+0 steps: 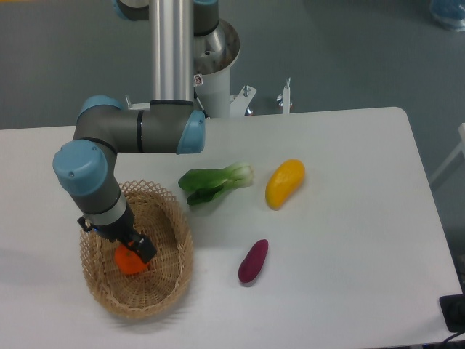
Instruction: Place the orange in the basket
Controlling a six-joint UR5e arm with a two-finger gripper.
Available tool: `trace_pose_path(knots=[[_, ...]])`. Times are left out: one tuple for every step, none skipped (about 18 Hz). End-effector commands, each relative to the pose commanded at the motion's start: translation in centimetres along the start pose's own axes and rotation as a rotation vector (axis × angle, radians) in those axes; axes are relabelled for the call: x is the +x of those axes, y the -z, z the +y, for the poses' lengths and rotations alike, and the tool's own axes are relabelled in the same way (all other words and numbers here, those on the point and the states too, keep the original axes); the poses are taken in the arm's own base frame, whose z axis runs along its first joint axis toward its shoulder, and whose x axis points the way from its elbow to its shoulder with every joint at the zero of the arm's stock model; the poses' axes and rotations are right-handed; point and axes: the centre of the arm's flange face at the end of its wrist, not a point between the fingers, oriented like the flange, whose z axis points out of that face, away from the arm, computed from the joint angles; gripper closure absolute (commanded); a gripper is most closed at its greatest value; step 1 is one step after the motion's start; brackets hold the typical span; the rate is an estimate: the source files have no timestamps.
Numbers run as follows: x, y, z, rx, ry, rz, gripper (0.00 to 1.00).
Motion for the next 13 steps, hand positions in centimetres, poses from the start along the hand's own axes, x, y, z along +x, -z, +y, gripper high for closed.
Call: trace_pose_path(knots=[[-0.6,0.2,0.1,0.003,0.003,-0.005,0.00],[-1.7,0.9,0.5,0.011,0.020,-0.016,0.00],[-4.3,1.9,1.3,0.024,0.062,-0.030,0.00],[-6.0,2.7,1.9,0.035,0.089,-0.042,0.00],[-7.5,3.1,2.5,0.040,0.108,-0.050,0.00],[-9.4,3.7,3.1,0.047,0.133,-0.065,0.00],[-10.9,4.2,3.4,0.056,0.155,-0.073,0.00],[-12.6,4.8,4.1,0.063,0.179,-0.084,0.00],[-14.2,5.1,4.8,0.061,0.202,-0.089,0.00],[-15.6,5.0,5.6,0.058,0.217,-0.092,0.00],[-17.1,4.8,6.8,0.049,0.223,-0.094,0.00],[-18.0,4.5,7.8,0.040,0.209,-0.095,0.00],[-18.8,4.1,8.6,0.032,0.188,-0.092,0.00]])
